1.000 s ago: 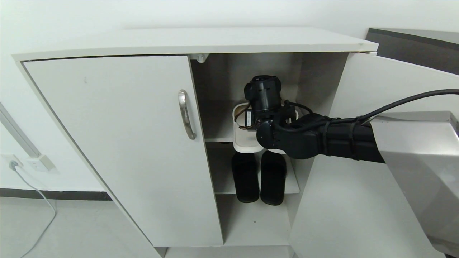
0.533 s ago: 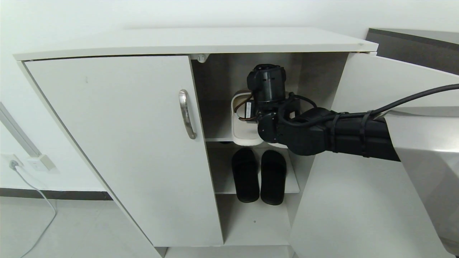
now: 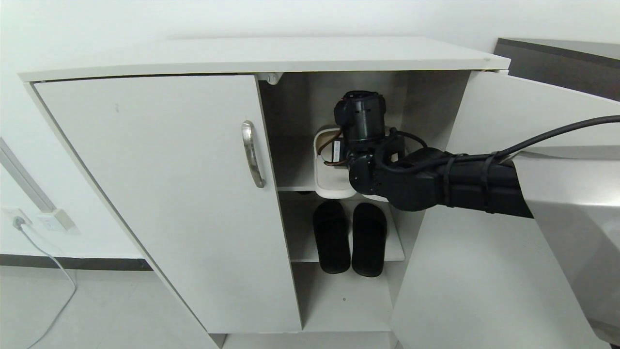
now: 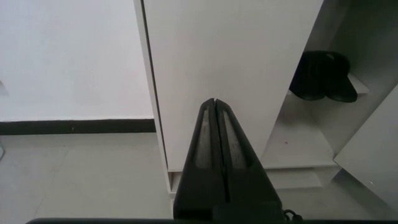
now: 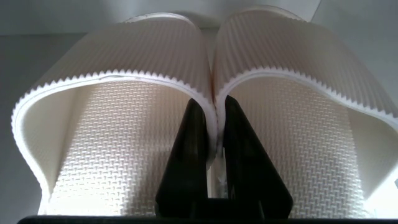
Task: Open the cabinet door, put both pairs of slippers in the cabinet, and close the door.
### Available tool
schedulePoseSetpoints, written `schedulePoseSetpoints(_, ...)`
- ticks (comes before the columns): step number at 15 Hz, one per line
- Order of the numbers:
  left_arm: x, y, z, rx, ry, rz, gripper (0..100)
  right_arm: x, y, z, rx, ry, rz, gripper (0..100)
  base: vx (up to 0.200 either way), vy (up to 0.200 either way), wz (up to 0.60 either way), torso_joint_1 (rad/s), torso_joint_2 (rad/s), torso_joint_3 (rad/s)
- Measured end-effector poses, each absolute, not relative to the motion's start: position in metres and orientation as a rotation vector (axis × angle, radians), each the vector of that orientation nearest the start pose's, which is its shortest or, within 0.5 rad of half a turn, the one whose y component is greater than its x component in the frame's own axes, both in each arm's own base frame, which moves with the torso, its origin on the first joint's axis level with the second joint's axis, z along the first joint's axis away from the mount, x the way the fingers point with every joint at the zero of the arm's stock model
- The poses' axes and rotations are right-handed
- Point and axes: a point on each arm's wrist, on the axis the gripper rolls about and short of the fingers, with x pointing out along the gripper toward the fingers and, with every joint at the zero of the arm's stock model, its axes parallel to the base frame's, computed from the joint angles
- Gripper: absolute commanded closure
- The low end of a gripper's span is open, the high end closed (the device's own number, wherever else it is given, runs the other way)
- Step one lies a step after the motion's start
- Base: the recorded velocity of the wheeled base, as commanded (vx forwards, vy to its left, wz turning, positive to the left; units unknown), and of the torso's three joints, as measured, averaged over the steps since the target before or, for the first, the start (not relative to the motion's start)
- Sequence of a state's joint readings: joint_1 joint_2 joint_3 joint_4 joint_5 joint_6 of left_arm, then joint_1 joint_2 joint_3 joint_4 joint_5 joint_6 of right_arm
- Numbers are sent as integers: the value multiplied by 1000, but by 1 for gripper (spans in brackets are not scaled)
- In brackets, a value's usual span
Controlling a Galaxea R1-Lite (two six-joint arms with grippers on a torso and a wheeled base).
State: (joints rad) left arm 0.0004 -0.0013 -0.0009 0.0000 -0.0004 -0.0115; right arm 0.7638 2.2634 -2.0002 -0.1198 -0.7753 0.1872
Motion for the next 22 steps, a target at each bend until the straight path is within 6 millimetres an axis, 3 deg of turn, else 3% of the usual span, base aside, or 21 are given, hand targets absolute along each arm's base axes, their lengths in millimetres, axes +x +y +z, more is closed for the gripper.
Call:
schedulePoseSetpoints(16, -23, 0, 76, -13, -2, 1, 100, 362, 318, 232, 71, 121, -20, 100, 0, 0, 0, 0, 0, 0)
schedulePoseSetpoints(17, -23, 0, 76, -14, -2, 1, 100, 362, 318, 232, 71, 121, -19, 0, 0, 0, 0, 0, 0, 0)
schedulePoseSetpoints(22, -23, 0, 76, -14, -2, 1, 100, 357, 319, 236, 74, 117, -21, 0, 0, 0, 0, 0, 0, 0)
